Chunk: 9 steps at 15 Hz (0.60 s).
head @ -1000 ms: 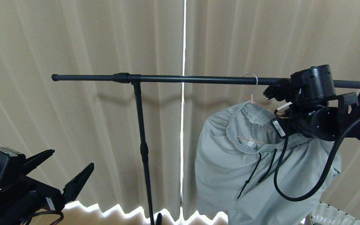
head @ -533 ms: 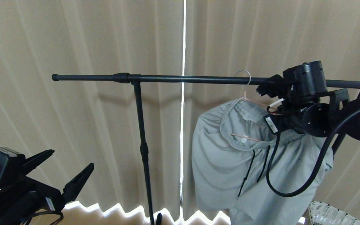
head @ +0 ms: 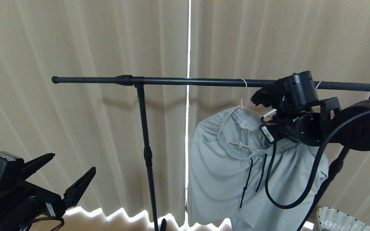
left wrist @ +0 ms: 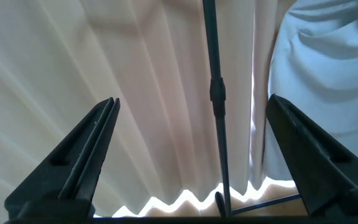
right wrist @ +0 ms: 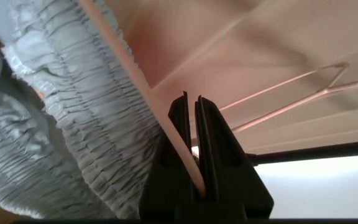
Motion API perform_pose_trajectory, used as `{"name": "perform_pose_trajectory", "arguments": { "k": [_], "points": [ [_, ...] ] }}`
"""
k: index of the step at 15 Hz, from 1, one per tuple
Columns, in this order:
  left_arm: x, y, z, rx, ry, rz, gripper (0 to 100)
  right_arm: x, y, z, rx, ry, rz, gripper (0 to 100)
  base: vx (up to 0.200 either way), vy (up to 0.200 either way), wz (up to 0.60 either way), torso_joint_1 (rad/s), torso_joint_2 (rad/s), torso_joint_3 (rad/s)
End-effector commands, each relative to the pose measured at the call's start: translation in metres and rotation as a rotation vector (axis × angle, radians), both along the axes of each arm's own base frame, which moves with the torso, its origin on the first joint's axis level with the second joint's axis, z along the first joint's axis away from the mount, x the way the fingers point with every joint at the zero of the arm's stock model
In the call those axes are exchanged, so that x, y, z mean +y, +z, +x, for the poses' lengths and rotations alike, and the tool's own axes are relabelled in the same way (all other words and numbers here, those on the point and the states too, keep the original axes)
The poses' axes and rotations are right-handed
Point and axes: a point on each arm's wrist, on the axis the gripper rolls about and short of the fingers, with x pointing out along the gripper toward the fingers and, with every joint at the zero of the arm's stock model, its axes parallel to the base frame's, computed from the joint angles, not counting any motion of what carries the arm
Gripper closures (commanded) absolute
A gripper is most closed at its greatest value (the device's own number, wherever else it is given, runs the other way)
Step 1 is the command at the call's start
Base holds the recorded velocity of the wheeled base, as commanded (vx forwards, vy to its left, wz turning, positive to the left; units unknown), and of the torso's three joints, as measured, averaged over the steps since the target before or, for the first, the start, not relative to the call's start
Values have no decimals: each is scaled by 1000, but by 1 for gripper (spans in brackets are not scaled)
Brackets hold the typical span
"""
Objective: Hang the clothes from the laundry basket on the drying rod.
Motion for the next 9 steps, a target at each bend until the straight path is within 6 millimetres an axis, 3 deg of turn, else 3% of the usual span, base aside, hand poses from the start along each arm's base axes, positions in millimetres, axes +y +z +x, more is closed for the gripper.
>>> {"name": "perform_pose_trajectory", "arguments": {
  "k": [1, 9],
  "points": [
    [0, 0, 0, -2, 1, -1, 0, 0, 0, -1, 0, 2, -1, 0, 0, 0, 0, 0, 0, 0],
    [0, 0, 0, -3, 1, -1, 0, 11, 5, -31, -14, 79, 163, 0, 0, 0, 0, 0, 0, 0]
  ]
}}
